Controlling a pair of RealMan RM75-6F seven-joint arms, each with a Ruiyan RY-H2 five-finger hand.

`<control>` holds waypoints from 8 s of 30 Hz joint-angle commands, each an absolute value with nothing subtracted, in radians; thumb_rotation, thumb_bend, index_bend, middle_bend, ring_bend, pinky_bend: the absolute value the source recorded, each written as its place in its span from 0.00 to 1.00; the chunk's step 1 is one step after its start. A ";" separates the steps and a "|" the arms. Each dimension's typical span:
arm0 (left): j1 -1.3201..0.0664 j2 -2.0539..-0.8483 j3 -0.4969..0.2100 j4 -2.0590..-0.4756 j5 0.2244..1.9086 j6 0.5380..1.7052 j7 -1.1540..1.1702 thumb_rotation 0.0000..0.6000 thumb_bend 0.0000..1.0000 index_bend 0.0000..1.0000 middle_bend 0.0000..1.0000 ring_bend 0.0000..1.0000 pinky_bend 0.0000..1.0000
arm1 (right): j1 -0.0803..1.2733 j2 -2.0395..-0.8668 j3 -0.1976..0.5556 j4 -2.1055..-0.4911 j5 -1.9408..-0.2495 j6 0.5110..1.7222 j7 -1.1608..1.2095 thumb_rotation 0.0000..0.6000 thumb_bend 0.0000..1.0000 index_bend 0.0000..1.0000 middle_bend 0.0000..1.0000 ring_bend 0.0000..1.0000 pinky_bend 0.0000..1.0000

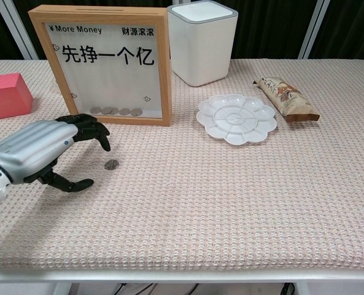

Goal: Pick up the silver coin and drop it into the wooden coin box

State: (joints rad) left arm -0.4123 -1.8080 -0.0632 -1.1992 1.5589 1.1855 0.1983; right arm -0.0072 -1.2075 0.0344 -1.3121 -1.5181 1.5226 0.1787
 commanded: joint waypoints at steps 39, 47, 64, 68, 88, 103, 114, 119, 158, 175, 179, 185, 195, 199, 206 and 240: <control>-0.464 -1.870 -0.061 -1.132 1.477 1.146 0.150 1.00 0.28 0.42 0.17 0.06 0.12 | -0.010 -1.214 0.040 -1.278 -1.501 1.509 0.211 1.00 0.21 0.00 0.00 0.00 0.00; -0.472 -1.874 -0.062 -1.125 1.463 1.133 0.151 1.00 0.28 0.41 0.17 0.06 0.11 | -0.009 -1.216 0.039 -1.272 -1.499 1.502 0.214 1.00 0.21 0.00 0.00 0.00 0.00; -0.491 -1.910 -0.073 -1.064 1.457 1.134 0.106 1.00 0.28 0.46 0.18 0.06 0.14 | -0.011 -1.220 0.041 -1.259 -1.488 1.494 0.223 1.00 0.21 0.00 0.00 0.00 0.00; -0.497 -1.919 -0.078 -1.049 1.459 1.139 0.084 1.00 0.28 0.48 0.19 0.07 0.14 | -0.013 -1.220 0.042 -1.259 -1.485 1.494 0.222 1.00 0.22 0.00 0.00 0.00 0.00; -0.509 -1.931 -0.069 -1.014 1.490 1.170 -0.012 1.00 0.29 0.54 0.23 0.09 0.16 | -0.009 -1.222 0.044 -1.258 -1.474 1.475 0.217 1.00 0.22 0.00 0.00 0.00 0.00; -0.510 -1.946 -0.087 -1.002 1.466 1.172 -0.009 1.00 0.32 0.56 0.24 0.09 0.16 | -0.012 -1.226 0.045 -1.244 -1.470 1.471 0.231 1.00 0.22 0.00 0.00 0.00 0.00; -0.514 -1.948 -0.093 -1.003 1.462 1.176 -0.020 1.00 0.33 0.57 0.24 0.09 0.16 | -0.012 -1.226 0.046 -1.242 -1.467 1.467 0.233 1.00 0.22 0.00 0.00 0.00 0.00; -0.518 -1.948 -0.095 -1.004 1.454 1.164 -0.015 1.00 0.34 0.58 0.24 0.09 0.16 | -0.012 -1.226 0.046 -1.241 -1.465 1.464 0.233 1.00 0.22 0.00 0.00 0.00 0.00; -0.295 -1.279 0.061 -1.863 1.609 1.495 0.200 1.00 0.35 0.63 0.28 0.09 0.17 | -0.015 -1.222 0.052 -1.237 -1.468 1.474 0.248 1.00 0.22 0.00 0.00 0.00 0.00; -0.637 -0.865 -0.390 -2.120 1.053 1.124 0.207 1.00 0.35 0.66 0.30 0.11 0.18 | -0.008 -1.227 0.050 -1.256 -1.479 1.479 0.220 1.00 0.22 0.00 0.00 0.00 0.00; -0.768 -0.859 -0.417 -2.043 0.899 0.930 0.209 1.00 0.35 0.66 0.30 0.11 0.18 | -0.010 -1.220 0.053 -1.266 -1.474 1.482 0.209 1.00 0.22 0.00 0.00 0.00 0.00; -0.925 -0.888 -0.405 -1.949 0.729 0.785 0.269 1.00 0.35 0.65 0.29 0.11 0.18 | -0.009 -1.214 0.056 -1.279 -1.465 1.475 0.196 1.00 0.22 0.00 0.00 0.00 0.00; -1.163 -0.970 -0.298 -1.810 0.511 0.702 0.447 1.00 0.35 0.65 0.29 0.11 0.18 | -0.002 -1.218 0.059 -1.277 -1.454 1.459 0.194 1.00 0.22 0.00 0.00 0.00 0.00; -1.223 -1.000 -0.249 -1.762 0.440 0.675 0.480 1.00 0.35 0.65 0.29 0.11 0.18 | -0.001 -1.221 0.061 -1.266 -1.446 1.452 0.202 1.00 0.22 0.00 0.00 0.00 0.00; -1.295 -1.036 -0.173 -1.679 0.341 0.644 0.507 1.00 0.35 0.64 0.26 0.09 0.18 | 0.002 -1.226 0.063 -1.251 -1.440 1.440 0.213 1.00 0.22 0.00 0.00 0.00 0.00; -1.435 -1.033 -0.003 -1.636 0.259 0.602 0.485 1.00 0.35 0.49 0.25 0.09 0.16 | 0.010 -1.230 0.067 -1.235 -1.427 1.420 0.224 1.00 0.22 0.00 0.00 0.00 0.00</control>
State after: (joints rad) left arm -1.4348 -1.0340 -0.0043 -1.6368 0.2575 0.6023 0.4861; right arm 0.0098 -1.2301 0.0672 -1.2348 -1.4269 1.4201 0.2238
